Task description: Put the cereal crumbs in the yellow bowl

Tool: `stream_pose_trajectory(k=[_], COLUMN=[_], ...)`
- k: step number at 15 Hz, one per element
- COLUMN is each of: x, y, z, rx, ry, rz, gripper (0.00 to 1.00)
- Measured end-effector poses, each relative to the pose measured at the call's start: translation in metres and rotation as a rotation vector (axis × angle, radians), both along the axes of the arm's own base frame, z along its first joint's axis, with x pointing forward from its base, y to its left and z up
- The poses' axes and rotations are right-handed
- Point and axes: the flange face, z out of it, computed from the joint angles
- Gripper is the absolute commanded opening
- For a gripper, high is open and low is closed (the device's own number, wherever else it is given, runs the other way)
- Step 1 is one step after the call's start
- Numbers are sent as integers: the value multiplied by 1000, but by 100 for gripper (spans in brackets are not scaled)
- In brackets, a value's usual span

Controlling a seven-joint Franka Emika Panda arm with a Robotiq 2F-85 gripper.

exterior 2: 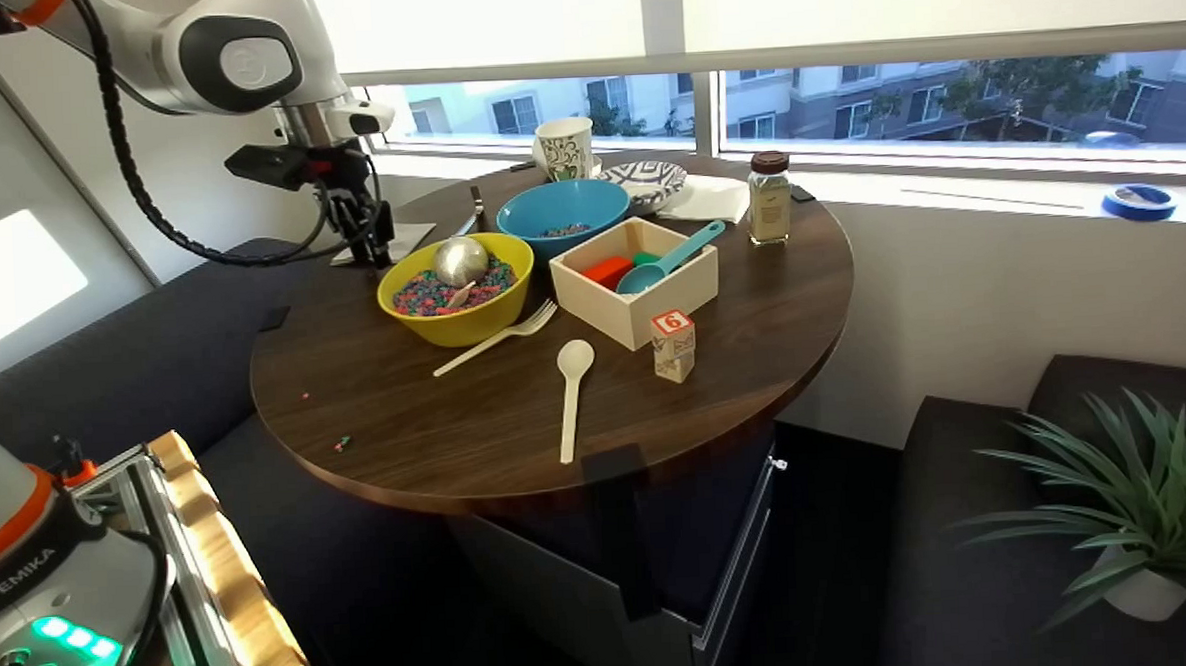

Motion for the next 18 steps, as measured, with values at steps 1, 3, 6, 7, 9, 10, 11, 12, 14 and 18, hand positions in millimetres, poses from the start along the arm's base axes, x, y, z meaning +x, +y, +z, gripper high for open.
stream_pose_trajectory(k=[1, 3, 6, 7, 9, 10, 11, 12, 14, 18], x=[0, 0, -2, -3, -5, -6, -6, -7, -10, -13], y=[0, 0, 0, 1, 4, 5, 7, 8, 8, 5], z=[0, 0, -1, -2, -2, -2, -2, -3, -6, -9], rx=[0, -10, -37, -45, -50, -51, -51, -52, -59, -76], ry=[0, 0, 6, 7, 7, 6, 7, 8, 13, 16], rz=[0, 6, 29, 39, 52, 56, 60, 63, 69, 76], gripper=[58, 58, 56, 54, 53, 50, 51, 48, 44, 30])
